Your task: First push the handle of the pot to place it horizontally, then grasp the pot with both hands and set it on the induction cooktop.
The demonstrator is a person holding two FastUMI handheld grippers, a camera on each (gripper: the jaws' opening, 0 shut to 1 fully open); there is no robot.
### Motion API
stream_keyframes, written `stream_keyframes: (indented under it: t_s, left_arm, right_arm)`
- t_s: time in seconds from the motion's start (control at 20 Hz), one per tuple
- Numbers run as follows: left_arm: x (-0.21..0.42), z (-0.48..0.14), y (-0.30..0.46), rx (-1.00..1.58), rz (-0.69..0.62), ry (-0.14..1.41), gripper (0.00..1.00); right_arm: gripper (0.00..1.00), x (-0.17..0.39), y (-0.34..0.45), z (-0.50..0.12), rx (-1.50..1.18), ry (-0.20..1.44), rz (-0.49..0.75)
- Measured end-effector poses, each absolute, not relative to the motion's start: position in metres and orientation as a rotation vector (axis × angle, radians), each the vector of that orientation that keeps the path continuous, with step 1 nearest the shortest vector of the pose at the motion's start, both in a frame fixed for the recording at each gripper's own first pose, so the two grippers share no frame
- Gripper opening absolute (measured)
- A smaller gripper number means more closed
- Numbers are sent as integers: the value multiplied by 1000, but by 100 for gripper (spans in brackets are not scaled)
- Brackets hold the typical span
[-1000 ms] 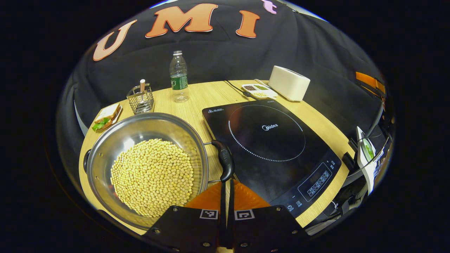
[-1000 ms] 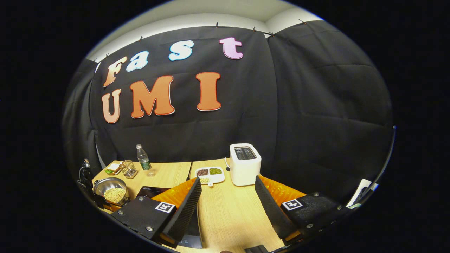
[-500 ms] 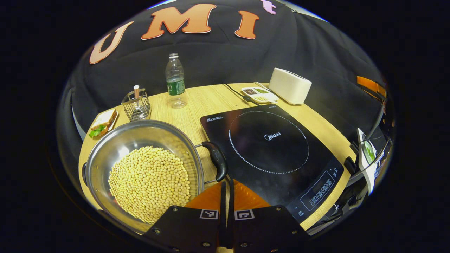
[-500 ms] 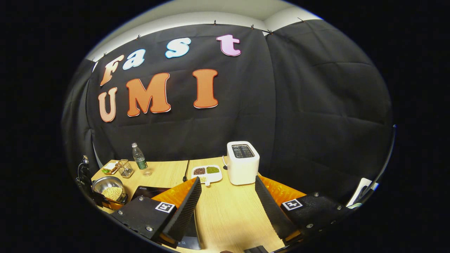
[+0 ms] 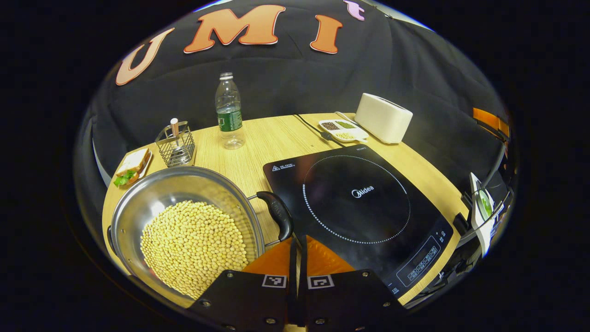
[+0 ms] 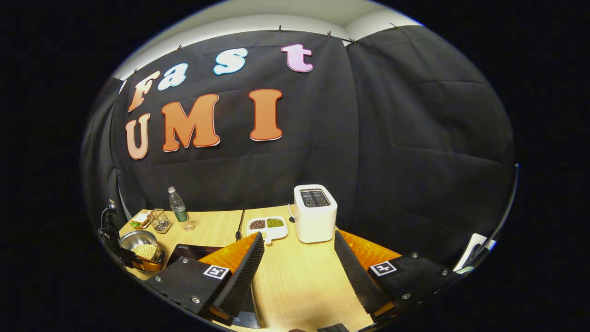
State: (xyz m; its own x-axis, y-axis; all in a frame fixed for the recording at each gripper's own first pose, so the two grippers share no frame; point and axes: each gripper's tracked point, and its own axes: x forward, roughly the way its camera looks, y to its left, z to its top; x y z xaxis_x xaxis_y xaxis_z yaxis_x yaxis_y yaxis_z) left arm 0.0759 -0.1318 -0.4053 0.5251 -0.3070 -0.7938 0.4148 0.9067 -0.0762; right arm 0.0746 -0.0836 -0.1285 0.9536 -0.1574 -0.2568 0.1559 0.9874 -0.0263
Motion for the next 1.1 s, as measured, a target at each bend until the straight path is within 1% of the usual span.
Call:
stream_keyframes:
  t_s: [0.5, 0.8, 1.1]
  left_arm:
    - [86, -400, -132, 120, -430, 889, 2]
    - [74, -337, -113, 90, -429, 752, 2]
    - [71, -247, -45, 31, -321, 533, 2]
  right_arm:
    - [95, 70, -77, -122, -18, 255, -167]
    - [95, 60, -55, -104, -16, 220, -159]
    - [95, 52, -6, -85, -42, 178, -104]
